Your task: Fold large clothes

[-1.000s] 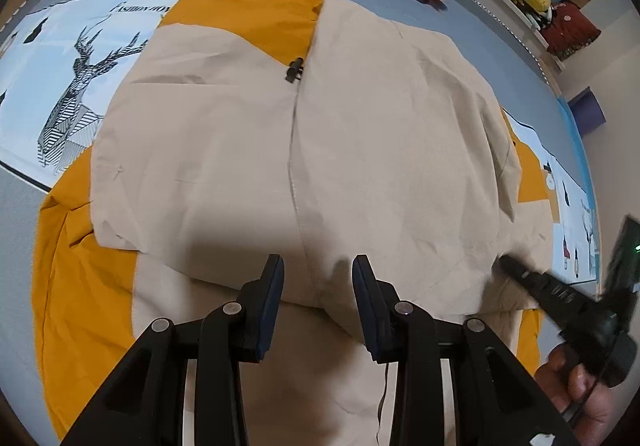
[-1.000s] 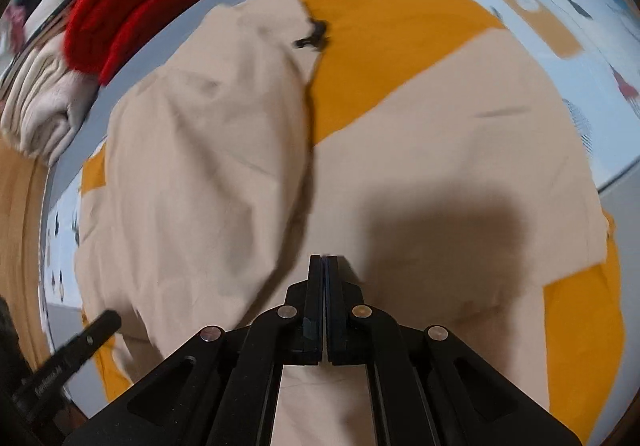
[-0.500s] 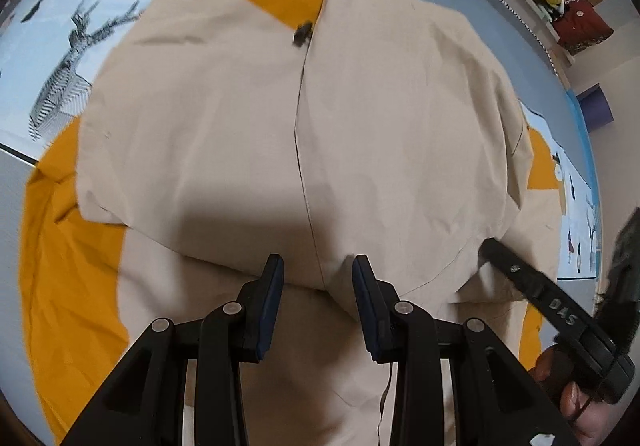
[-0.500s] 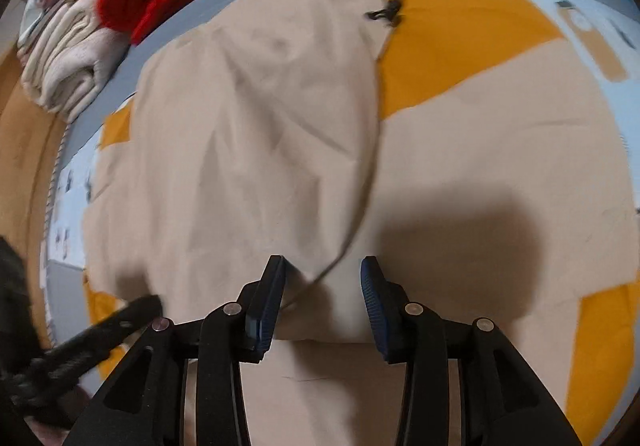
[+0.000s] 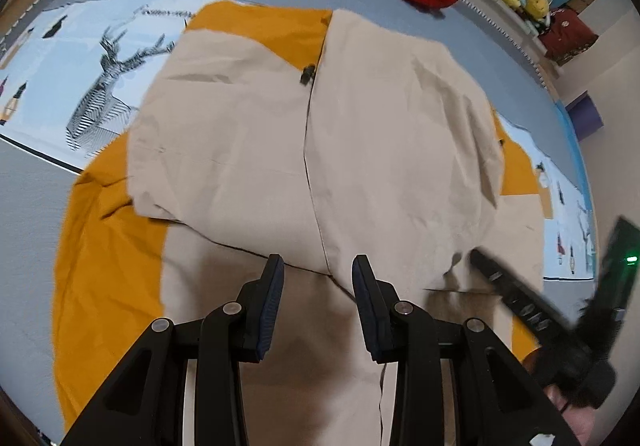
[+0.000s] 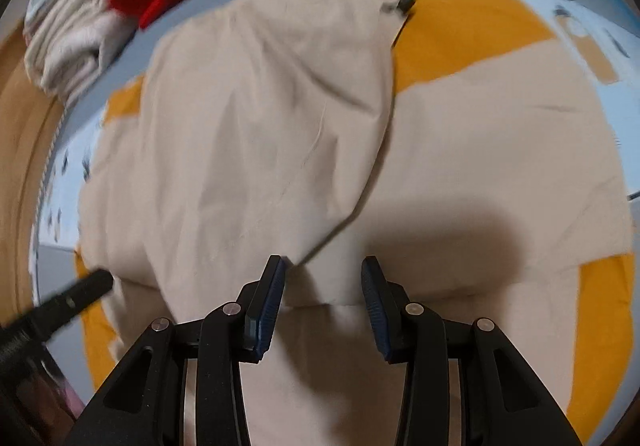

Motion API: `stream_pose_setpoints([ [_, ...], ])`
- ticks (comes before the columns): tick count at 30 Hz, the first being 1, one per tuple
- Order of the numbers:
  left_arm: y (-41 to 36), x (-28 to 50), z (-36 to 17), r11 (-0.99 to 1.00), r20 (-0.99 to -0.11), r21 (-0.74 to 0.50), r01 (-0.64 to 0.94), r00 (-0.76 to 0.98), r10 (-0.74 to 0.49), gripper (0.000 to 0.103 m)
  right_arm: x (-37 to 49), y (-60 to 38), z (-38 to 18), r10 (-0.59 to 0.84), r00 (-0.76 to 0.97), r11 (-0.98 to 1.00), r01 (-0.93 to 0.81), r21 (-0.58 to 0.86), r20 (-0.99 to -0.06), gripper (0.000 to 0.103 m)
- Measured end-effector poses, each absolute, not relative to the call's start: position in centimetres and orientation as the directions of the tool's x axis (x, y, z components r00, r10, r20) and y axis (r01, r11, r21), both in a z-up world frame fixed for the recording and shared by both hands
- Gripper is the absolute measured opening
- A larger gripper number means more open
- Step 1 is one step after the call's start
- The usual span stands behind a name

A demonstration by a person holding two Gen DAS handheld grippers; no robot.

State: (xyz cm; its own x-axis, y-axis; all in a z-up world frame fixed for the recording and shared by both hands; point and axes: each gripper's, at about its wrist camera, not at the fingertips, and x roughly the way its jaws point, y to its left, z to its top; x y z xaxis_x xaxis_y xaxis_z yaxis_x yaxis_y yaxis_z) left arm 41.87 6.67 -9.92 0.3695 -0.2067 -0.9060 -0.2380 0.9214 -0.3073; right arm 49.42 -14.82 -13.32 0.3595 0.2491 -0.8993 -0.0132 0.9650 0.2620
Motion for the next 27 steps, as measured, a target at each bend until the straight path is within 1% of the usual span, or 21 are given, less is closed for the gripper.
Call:
stream_pose_setpoints([
  [3,7.0,40.9,-8.1,0.925,-0.887,-0.312,-0.218,0.415,-0.202,0.03,48.2,-15.8,-9.4,0.226,0.495,0.969,-0.028,0.245,-0.839,0.041],
  [6,7.5,39.2,-6.2,0.933,-0.865,-0.302,-0.195,0.468,-0.182,0.03,46.7,-16.7,-5.2,0.222,0.622,0.966,-0.038,0.255,-0.75,0.041],
  [10,8.3,37.2,-5.3,0.935,-0.847,-0.307,-0.18,0.499,-0.183,0.03,44.4,-16.3,-1.4,0.192,0.721,0.975,-0.064,0.212,-0.666,0.041],
  [12,8.8,36.1,-5.1,0.935,-0.84,-0.311,-0.171,0.509,-0.187,0.03,43.3,-16.2,-0.3,0.187,0.742,0.978,-0.076,0.196,-0.644,0.041],
  [15,9.5,35.2,-5.1,0.935,-0.838,-0.306,-0.177,0.516,-0.177,0.03,41.1,-15.7,0.6,0.219,0.749,0.974,-0.133,0.183,-0.625,0.041],
  [17,10.1,34.6,-4.7,0.932,-0.831,-0.309,-0.187,0.529,-0.169,0.027,39.8,-15.2,0.6,0.235,0.749,0.972,-0.163,0.171,-0.619,0.041],
  [19,10.4,34.2,-3.9,0.935,-0.822,-0.3,-0.187,0.548,-0.154,0.018,38.8,-14.6,0.9,0.244,0.748,0.97,-0.179,0.167,-0.617,0.041],
  [21,10.5,33.6,-2.4,0.942,-0.797,-0.289,-0.17,0.588,-0.138,0.014,38.1,-14.3,1.2,0.255,0.743,0.967,-0.189,0.171,-0.619,0.041],
  [24,10.3,32.5,-0.2,0.965,-0.757,-0.23,-0.126,0.646,-0.096,0.011,36.9,-14.8,2.9,0.266,0.753,0.964,-0.186,0.192,-0.602,0.041],
  [27,10.7,30.2,2.1,0.983,-0.721,-0.163,-0.085,0.691,-0.06,0.011,34.2,-16.7,5.7,0.26,0.783,0.963,-0.167,0.211,-0.565,0.039],
])
